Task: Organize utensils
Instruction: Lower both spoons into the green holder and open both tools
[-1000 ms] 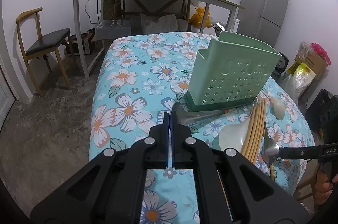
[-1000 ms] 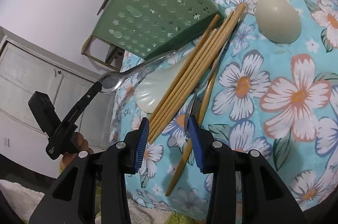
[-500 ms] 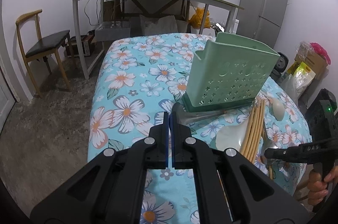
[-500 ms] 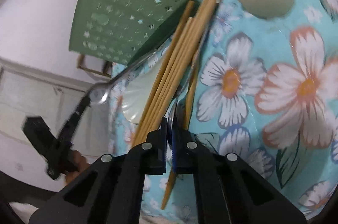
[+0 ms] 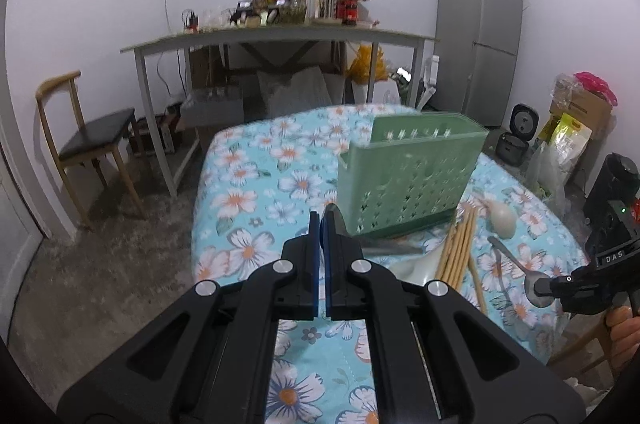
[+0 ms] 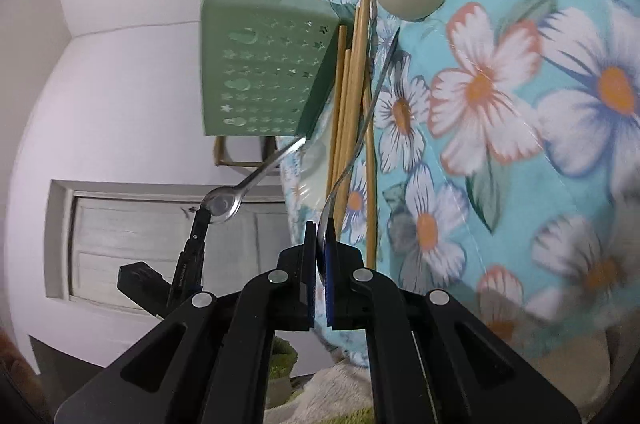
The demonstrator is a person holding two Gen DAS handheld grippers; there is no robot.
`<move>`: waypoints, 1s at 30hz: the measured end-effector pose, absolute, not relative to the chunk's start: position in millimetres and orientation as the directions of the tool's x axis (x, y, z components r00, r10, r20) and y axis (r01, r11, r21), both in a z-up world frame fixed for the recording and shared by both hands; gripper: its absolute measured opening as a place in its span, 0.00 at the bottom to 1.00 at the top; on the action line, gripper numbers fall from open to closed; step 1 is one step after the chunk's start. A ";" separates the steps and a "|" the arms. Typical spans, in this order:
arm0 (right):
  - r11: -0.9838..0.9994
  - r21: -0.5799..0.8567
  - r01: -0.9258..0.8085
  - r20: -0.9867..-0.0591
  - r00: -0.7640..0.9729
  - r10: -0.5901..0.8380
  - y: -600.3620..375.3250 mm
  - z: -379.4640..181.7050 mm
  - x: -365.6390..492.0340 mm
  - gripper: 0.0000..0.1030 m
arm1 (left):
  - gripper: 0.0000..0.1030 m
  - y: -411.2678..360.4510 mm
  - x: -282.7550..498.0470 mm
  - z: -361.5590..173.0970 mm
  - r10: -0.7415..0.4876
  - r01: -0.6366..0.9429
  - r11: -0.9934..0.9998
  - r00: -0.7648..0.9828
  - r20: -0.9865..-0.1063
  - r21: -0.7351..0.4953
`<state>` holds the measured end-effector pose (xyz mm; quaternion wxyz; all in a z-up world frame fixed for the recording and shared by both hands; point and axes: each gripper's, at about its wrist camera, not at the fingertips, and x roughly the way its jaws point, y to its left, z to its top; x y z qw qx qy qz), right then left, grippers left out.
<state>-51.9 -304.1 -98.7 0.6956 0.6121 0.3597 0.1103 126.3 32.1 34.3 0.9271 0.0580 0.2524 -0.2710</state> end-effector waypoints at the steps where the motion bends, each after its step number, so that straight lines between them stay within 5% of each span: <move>1: 0.219 0.935 0.278 -0.354 0.724 0.593 -304.1 -96.7 -57.1 0.04 | 0.01 34.2 123.2 40.2 -0.476 0.531 0.847 0.730 -0.490 -0.032; 7: 0.201 0.959 0.198 -0.280 0.751 0.597 -304.8 -84.4 -74.4 0.04 | 0.01 49.7 114.2 86.5 -0.496 0.515 0.854 0.769 -0.404 -0.069; 17: 0.266 0.964 0.019 -0.182 0.775 0.605 -301.2 -35.5 -69.1 0.04 | 0.01 30.5 132.7 143.8 -0.419 0.457 0.886 0.863 -0.282 0.082; 30: 0.201 0.970 -0.136 -0.033 0.745 0.666 -313.2 10.4 -39.9 0.04 | 0.01 -25.6 185.9 116.2 -0.320 0.456 0.837 0.857 -0.405 0.303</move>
